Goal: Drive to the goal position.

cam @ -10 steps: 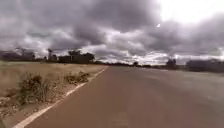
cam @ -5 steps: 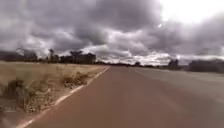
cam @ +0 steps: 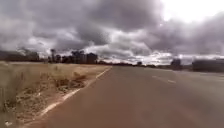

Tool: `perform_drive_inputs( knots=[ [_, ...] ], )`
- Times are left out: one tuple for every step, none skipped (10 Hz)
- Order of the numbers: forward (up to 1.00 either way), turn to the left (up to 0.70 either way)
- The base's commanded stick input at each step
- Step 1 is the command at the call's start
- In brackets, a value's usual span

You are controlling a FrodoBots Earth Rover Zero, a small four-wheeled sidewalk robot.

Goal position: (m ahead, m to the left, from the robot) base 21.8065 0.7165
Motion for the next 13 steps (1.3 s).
perform_drive_inputs(
  knots=[
    [0.85, 0.04],
    [0.85, 0.04],
    [0.85, -0.06],
    [0.85, -0.24],
    [0.85, -0.17],
    [0.85, 0.02],
    [0.85, 0.04],
    [0.85, 0.04],
    [0.85, 0.04],
    [0.85, 0.04],
    [0.85, 0.04],
    [0.85, 0.04],
    [0.85, 0.04]
  ],
)
